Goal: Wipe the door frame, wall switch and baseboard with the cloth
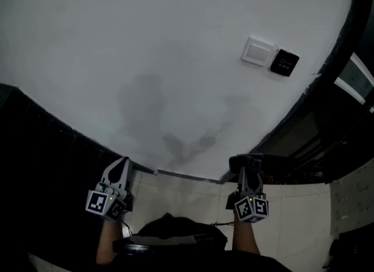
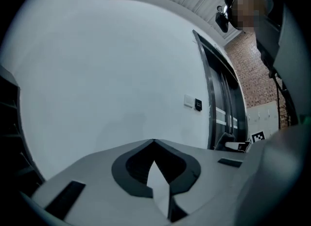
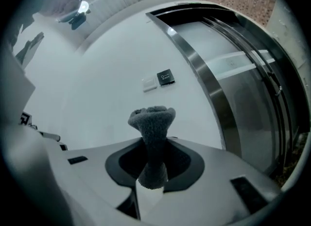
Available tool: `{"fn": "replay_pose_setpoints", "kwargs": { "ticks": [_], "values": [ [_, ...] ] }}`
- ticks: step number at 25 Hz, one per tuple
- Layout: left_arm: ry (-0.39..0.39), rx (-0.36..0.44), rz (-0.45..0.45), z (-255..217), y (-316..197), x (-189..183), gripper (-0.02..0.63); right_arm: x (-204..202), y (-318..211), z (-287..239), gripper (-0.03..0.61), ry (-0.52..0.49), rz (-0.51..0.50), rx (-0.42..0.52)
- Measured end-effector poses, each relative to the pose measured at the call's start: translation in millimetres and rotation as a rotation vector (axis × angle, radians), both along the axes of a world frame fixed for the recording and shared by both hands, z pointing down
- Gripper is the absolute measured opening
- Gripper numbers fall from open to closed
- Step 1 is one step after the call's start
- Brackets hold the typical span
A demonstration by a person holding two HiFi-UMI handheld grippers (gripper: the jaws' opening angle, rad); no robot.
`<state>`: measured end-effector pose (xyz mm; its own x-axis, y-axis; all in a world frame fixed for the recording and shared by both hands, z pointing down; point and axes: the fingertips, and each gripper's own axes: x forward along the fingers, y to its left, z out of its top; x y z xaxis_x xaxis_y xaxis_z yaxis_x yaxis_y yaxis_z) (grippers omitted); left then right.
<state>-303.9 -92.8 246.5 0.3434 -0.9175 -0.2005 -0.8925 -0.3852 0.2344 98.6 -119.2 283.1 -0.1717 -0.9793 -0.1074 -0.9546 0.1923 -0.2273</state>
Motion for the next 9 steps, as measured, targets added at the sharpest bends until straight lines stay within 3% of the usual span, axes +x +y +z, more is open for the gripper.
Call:
{"fn": "replay_pose_setpoints", "kwargs": {
  "ticks": [9],
  "values": [
    [0.038, 0.034, -0.011, -0.7, 3.6, -13.2, -0.009, -3.3, 1.6, -3.4, 0.083, 0.014, -0.002, 0.032]
  ]
}}
